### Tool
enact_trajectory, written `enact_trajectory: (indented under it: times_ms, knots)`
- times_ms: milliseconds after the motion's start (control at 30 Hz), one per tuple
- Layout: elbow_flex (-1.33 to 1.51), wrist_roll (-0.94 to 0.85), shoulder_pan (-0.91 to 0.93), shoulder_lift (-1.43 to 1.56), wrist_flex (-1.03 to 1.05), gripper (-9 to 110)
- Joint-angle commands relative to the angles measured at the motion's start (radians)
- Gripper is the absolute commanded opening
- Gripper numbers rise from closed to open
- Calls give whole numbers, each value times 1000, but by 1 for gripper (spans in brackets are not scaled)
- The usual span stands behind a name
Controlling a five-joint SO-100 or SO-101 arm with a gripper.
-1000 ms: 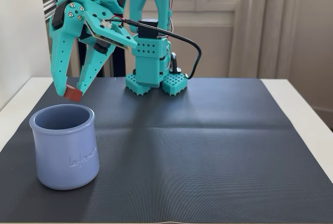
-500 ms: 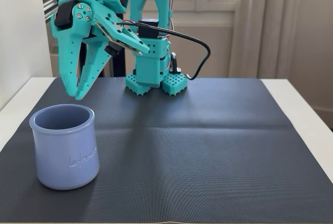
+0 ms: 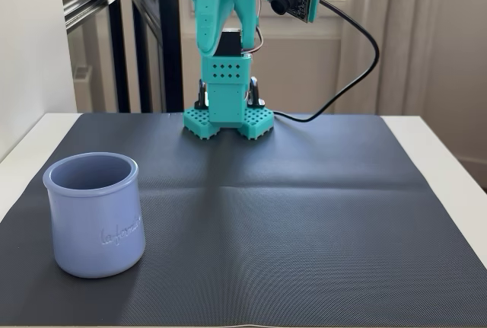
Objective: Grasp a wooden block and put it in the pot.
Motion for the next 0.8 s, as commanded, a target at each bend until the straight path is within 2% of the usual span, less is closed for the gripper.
enact_trajectory:
  times_ms: [0,333,767]
  knots:
    - [179,-29,-43,175,3,0]
    - [607,-17,-67,574,-6,0]
    - [802,-15,-66,770,-6,0]
